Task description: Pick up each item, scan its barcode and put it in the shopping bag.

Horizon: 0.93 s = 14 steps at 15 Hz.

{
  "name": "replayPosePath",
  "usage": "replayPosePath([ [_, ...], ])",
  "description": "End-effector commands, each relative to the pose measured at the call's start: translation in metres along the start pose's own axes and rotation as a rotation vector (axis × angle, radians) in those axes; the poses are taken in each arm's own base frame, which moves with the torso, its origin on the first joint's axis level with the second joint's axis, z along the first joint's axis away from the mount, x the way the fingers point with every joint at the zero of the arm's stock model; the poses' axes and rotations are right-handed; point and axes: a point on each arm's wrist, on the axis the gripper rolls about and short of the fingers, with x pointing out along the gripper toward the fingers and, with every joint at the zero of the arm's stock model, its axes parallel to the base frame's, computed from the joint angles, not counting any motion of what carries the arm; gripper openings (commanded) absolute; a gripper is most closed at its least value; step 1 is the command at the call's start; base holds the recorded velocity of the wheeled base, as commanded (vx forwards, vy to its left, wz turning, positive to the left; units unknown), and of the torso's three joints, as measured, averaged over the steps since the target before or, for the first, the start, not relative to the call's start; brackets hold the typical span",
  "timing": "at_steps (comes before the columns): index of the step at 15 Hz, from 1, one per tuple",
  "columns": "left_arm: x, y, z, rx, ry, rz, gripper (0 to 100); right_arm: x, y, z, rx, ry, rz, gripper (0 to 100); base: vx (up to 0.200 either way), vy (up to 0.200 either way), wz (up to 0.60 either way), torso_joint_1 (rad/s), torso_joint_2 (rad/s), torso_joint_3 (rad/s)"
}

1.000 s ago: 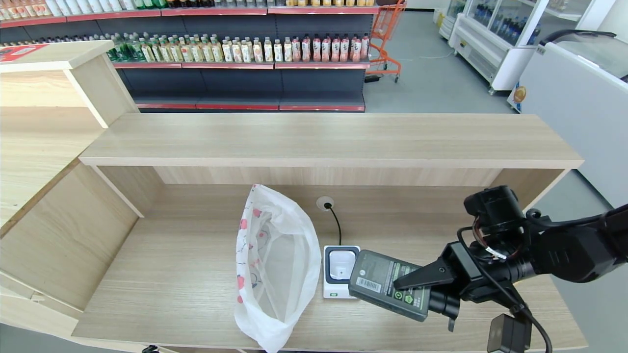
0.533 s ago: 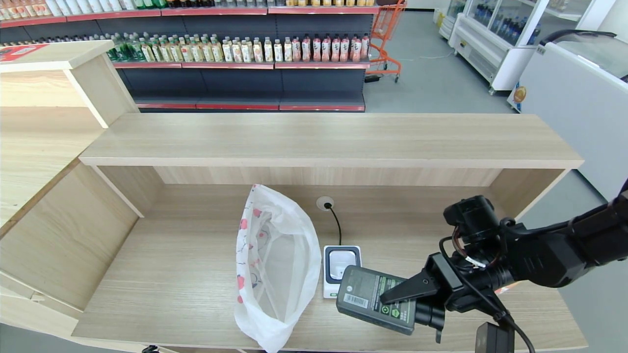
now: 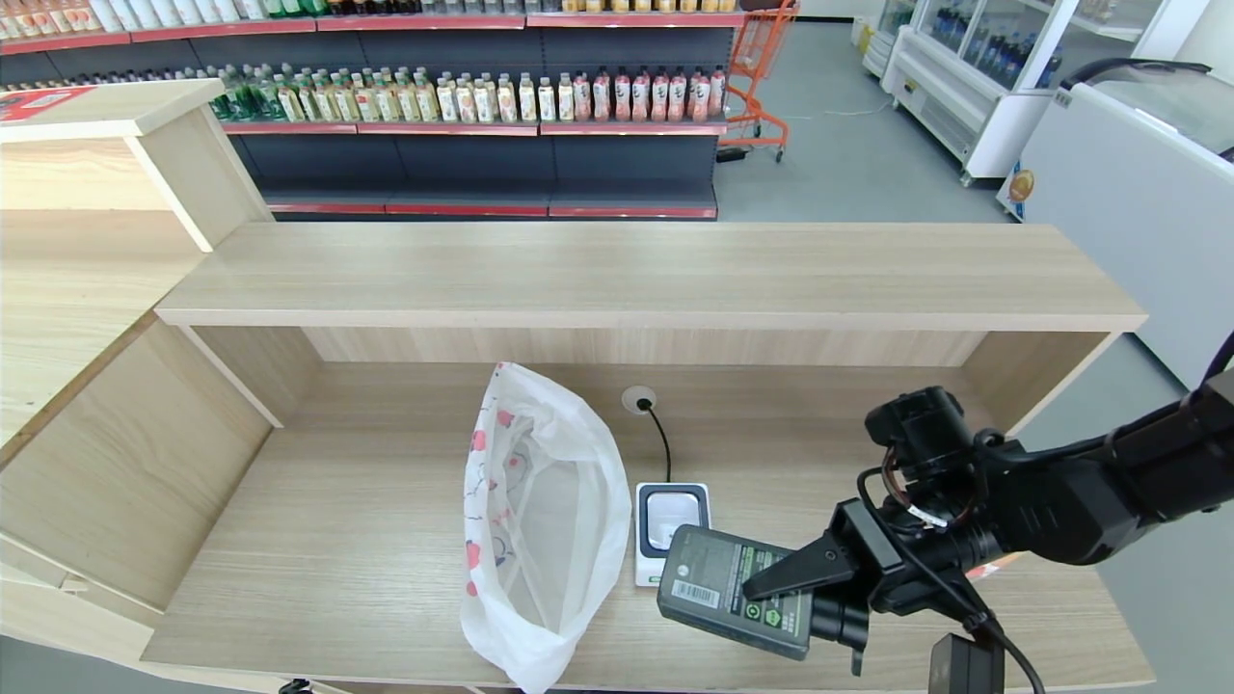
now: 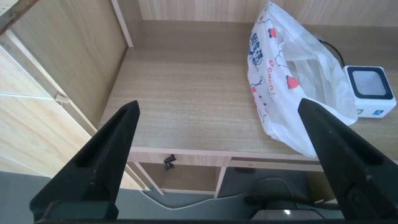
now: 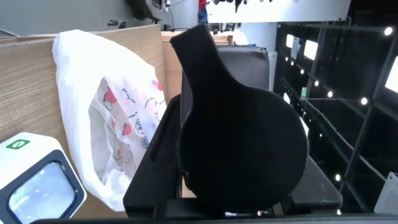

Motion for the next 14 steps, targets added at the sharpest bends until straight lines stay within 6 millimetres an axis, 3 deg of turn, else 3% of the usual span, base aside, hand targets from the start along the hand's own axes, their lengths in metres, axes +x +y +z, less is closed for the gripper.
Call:
replayPosePath([
  [1, 0.0, 0.0, 0.0, 0.0, 0.0, 0.001, 100, 0.0, -0.003, 0.0, -0.09, 0.001, -0.003, 0, 0.0, 0.0, 0.0, 0.0, 0.0, 0.0],
  [5, 0.0, 0.0, 0.0, 0.0, 0.0, 0.001, 100, -0.009, -0.019, 0.006, -0.113, 0.021, 0.0, 0, 0.0, 0.0, 0.0, 0.0, 0.0, 0.0],
  [7, 0.0, 0.0, 0.0, 0.0, 0.0, 0.001, 100, -0.028, -0.052, 0.016, -0.13, 0.055, 0.009, 0, 0.0, 0.0, 0.0, 0.0, 0.0, 0.0],
  [9, 0.0, 0.0, 0.0, 0.0, 0.0, 0.001, 100, -0.031, -0.079, 0.033, -0.137, 0.041, 0.006, 0, 0.0, 0.0, 0.0, 0.0, 0.0, 0.0],
  [12, 0.0, 0.0, 0.0, 0.0, 0.0, 0.001, 100, -0.058, -0.112, 0.045, 0.148, 0.162, 0.02, 0, 0.0, 0.0, 0.0, 0.0, 0.0, 0.0],
  [14, 0.0, 0.0, 0.0, 0.0, 0.001, 0.001, 100, -0.095, -0.135, 0.061, 0.295, 0.409, 0.088, 0, 0.0, 0.0, 0.0, 0.0, 0.0, 0.0],
])
